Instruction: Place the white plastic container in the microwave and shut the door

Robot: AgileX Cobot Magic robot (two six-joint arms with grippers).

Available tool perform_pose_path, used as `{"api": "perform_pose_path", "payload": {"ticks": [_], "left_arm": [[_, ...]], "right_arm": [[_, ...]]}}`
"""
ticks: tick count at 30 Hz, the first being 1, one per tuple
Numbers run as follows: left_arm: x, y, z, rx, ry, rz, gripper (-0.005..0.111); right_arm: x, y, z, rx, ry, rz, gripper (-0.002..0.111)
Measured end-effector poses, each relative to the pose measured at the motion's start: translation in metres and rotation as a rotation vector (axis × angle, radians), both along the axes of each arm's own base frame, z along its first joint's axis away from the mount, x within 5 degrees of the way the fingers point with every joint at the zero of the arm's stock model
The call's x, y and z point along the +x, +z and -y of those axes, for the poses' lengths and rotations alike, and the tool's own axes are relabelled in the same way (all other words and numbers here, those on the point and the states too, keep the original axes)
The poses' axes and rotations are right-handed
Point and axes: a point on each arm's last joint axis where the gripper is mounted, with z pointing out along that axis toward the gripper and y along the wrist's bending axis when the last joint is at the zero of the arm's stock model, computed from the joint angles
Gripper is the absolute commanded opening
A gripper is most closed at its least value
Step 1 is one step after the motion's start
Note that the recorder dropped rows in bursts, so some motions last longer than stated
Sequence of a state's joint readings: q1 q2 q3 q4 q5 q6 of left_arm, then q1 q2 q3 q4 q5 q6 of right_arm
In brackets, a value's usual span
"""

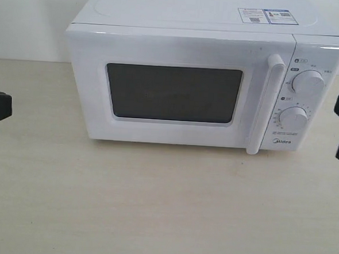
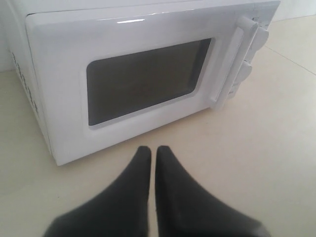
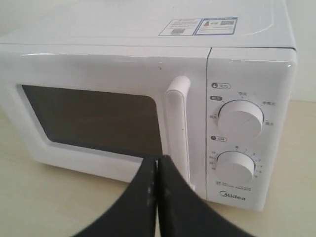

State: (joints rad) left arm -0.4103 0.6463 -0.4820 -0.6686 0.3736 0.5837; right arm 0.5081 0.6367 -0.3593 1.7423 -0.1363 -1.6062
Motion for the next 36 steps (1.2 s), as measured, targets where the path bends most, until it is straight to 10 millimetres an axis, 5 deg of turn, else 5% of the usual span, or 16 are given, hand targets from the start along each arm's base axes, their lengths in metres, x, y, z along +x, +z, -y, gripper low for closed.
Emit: {"api": "perform_pose_path", "payload": {"ticks": [36], "left_arm": [[0.0004,0.0004,-0.0002,-0.002,0.004,0.005,0.004]], "right_arm": [[-0.0100,0.0044,0.0097,0.096,-0.046,0.029,0.000]]}}
